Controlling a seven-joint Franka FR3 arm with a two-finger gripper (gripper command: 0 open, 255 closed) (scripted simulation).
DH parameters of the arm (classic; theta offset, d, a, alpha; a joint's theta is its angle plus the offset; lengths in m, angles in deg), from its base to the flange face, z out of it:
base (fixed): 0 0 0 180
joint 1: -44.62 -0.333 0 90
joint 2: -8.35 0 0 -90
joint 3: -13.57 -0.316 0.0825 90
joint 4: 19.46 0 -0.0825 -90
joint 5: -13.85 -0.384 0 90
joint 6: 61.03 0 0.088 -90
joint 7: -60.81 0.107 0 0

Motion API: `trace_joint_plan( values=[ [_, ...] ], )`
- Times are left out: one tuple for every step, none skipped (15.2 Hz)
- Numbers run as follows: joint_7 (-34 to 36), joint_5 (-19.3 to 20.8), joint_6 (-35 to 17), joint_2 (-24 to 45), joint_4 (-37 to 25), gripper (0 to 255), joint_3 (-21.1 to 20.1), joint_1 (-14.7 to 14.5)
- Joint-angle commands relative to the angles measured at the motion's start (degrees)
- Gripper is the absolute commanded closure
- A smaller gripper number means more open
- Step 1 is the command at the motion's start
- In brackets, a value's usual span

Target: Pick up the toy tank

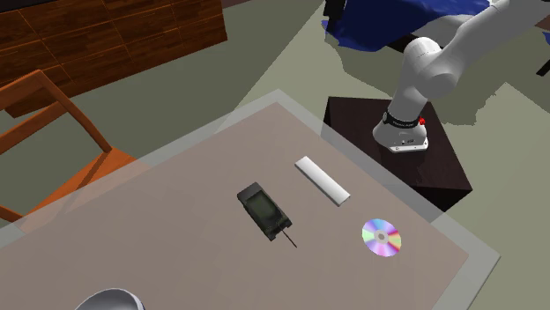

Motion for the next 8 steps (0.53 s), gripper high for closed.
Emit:
trace_joint_plan(
  values=[
    [0.0,0.0,0.0,0.0,0.0,0,0.0,0.0],
    [1.91,-0.78,-0.56,-0.25,1.16,0,-1.11,-0.15],
    [3.82,-1.6,-1.15,-0.41,2.25,0,-2.24,-0.3],
    [5.73,-2.45,-1.77,-0.49,3.27,0,-3.38,-0.48],
    [7.64,-3.31,-2.41,-0.49,4.21,0,-4.52,-0.68],
    [9.54,-4.2,-3.08,-0.39,5.08,0,-5.69,-0.89],
    [11.44,-5.11,-3.79,-0.21,5.87,0,-6.87,-1.11],
    [13.34,-6.02,-4.52,0.07,6.58,0,-8.06,-1.34]
  ],
)
